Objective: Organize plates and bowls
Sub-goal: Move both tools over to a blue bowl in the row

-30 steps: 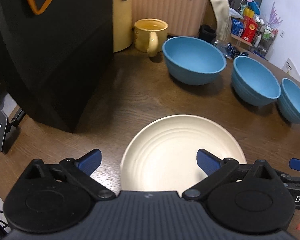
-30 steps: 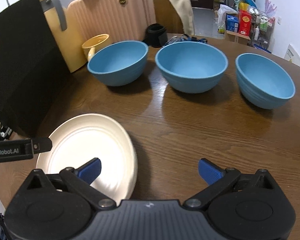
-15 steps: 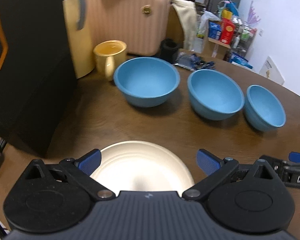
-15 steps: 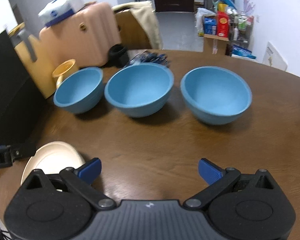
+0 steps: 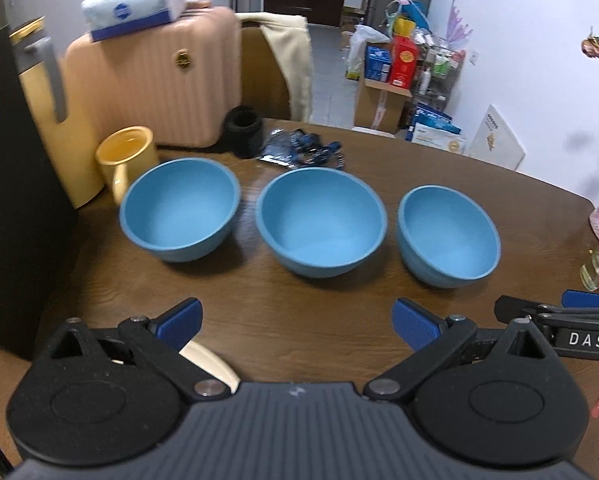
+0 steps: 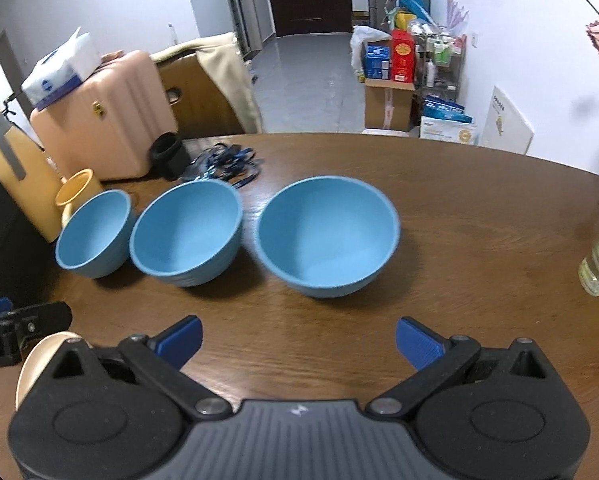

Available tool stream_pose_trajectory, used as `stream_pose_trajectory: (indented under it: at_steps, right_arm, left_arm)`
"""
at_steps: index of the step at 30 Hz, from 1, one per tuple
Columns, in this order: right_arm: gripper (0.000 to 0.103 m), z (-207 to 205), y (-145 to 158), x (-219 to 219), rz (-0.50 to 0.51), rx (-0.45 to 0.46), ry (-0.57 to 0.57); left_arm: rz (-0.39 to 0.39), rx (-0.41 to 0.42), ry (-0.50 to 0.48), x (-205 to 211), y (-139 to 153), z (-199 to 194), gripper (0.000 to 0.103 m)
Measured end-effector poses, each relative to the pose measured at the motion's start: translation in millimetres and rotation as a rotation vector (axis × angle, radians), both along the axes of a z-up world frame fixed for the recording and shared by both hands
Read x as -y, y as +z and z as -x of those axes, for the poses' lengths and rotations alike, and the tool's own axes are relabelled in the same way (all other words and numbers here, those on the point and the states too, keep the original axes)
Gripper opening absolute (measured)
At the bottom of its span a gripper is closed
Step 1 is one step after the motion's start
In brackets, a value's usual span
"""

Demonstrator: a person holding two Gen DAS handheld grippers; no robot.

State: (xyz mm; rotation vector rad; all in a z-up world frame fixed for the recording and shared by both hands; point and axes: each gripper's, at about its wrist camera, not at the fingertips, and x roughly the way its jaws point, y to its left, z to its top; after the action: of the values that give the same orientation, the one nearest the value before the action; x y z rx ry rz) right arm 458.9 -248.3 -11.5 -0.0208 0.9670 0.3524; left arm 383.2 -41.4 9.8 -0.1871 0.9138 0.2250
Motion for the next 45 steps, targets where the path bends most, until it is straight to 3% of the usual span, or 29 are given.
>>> stream_pose_trajectory:
  at_steps: [10, 22, 32, 45]
  right_arm:
    - [0.103, -41, 10, 41, 0.027, -0.005, -0.017]
    - [0.103, -87, 12, 73, 0.041, -0.009, -0.054]
    - [0.103, -131, 11, 72, 0.06, -0.033, -0.037]
    - [0.102, -171, -22, 56, 0.075, -0.091, 0.025]
  left_arm:
    - [0.023, 0.005, -0.002, 42, 8, -41, 0.103]
    - [0.096, -0.037, 0.075, 69, -5, -84, 0.103]
    - [0.123, -0.07, 0.147, 81, -14, -117, 0.103]
    - [0.177, -0.138, 0.268, 82, -46, -140, 0.103]
